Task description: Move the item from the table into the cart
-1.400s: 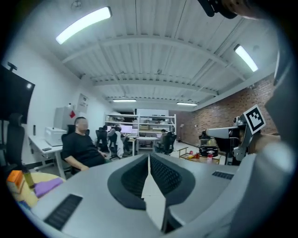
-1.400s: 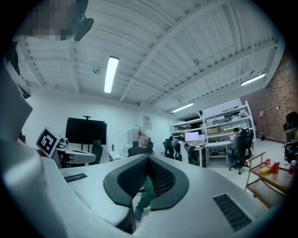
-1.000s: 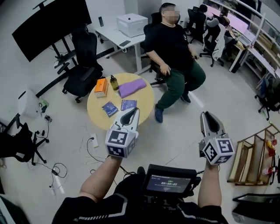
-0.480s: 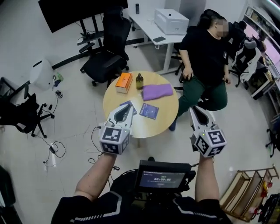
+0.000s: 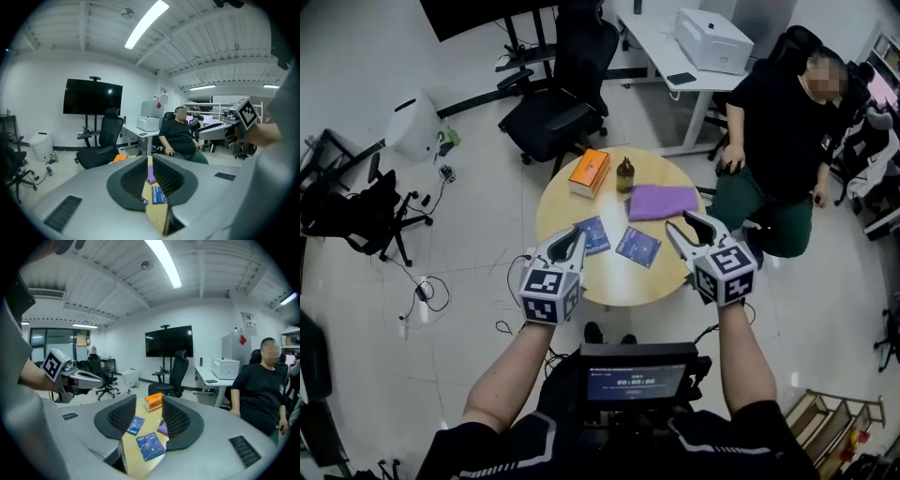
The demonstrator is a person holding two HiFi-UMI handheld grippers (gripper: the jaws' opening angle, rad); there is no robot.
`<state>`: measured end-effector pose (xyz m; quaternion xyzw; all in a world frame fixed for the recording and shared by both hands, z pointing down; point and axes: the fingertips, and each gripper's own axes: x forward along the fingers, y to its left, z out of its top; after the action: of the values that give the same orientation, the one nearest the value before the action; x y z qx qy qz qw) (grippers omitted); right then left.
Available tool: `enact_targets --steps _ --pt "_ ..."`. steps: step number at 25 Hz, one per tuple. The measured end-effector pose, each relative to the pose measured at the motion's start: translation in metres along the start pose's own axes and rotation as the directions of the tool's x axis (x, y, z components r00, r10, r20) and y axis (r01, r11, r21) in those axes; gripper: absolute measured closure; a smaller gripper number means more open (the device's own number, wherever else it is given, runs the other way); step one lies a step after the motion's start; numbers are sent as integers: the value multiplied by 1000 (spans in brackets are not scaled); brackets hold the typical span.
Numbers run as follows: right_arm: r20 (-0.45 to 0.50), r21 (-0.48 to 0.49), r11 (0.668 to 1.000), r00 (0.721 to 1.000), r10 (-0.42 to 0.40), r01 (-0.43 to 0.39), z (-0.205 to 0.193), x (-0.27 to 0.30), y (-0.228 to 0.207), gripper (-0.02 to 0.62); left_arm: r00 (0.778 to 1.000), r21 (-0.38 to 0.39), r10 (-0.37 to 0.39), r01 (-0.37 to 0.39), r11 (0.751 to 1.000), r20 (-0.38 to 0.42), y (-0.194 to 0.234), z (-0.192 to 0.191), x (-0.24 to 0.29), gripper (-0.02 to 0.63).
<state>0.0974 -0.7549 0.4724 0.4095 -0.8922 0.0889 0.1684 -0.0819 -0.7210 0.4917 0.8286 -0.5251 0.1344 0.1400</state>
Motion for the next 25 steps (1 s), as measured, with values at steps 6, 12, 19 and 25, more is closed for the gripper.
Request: enact_targets --steps 6,12,19,25 --pt "-246 6 998 967 63 -63 -62 96 -3 374 990 -82 -5 -7 997 -140 47 -48 52 561" --pt "-497 32 995 863 94 -90 -162 170 -13 293 947 -138 -10 -37 990 -321 77 -115 107 537" --pt "-606 79 980 772 193 -183 -241 223 -25 293 884 -163 -11 -74 984 -468 80 -178 167 537" --pt "-665 76 971 714 218 -226 -284 253 -38 230 847 -179 -21 -89 980 -531 76 -221 205 537"
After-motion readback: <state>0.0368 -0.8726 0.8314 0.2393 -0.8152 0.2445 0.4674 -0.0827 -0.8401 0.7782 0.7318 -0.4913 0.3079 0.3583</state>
